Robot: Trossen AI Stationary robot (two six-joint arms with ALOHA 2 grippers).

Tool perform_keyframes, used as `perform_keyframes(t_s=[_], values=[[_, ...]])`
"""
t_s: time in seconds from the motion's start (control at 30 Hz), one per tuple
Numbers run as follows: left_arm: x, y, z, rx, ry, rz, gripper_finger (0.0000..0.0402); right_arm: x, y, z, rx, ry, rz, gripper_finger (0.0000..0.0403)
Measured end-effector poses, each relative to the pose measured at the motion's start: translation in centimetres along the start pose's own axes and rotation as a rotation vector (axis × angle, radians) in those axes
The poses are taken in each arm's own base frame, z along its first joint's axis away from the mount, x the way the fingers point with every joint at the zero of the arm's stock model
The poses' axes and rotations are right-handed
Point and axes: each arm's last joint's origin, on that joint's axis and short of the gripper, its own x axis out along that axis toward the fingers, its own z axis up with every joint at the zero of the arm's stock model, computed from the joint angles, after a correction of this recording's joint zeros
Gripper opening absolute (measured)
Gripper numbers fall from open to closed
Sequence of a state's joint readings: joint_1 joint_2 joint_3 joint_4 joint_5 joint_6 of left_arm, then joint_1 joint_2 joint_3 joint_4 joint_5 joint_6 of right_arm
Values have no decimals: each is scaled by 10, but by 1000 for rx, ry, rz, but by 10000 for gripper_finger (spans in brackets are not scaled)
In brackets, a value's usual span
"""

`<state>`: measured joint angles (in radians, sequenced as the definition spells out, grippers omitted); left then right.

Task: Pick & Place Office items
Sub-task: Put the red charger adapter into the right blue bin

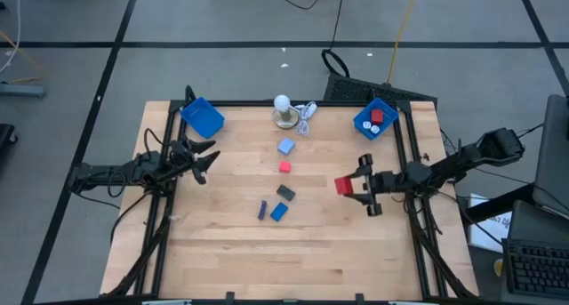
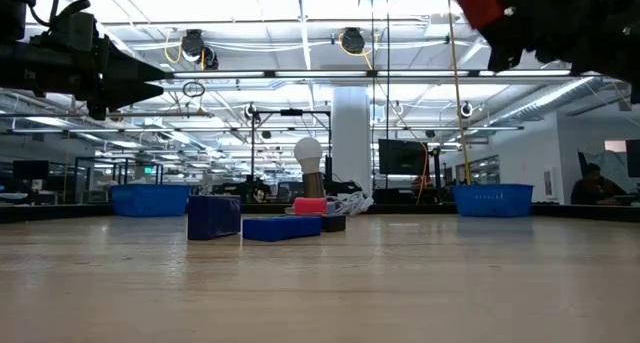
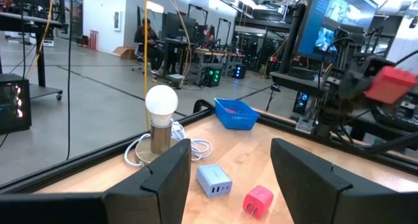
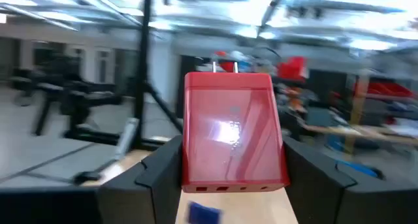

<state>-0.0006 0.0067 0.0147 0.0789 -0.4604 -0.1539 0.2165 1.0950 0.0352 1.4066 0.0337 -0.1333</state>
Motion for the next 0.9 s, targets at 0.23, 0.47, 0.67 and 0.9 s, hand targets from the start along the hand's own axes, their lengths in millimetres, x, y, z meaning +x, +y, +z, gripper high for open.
perform_keyframes(t_s=[0.23, 0.47, 0.67, 0.9], values=[[0, 0, 0, 0, 0, -1, 214, 1, 3, 1, -18, -13, 90, 210], [0, 0, 0, 0, 0, -1, 214, 1, 3, 0, -11, -9, 88, 211], [0, 0, 0, 0, 0, -2, 214, 0, -3, 0, 12, 13, -94, 212], [0, 0, 0, 0, 0, -3, 214, 3, -14, -11, -24, 157, -269, 212]])
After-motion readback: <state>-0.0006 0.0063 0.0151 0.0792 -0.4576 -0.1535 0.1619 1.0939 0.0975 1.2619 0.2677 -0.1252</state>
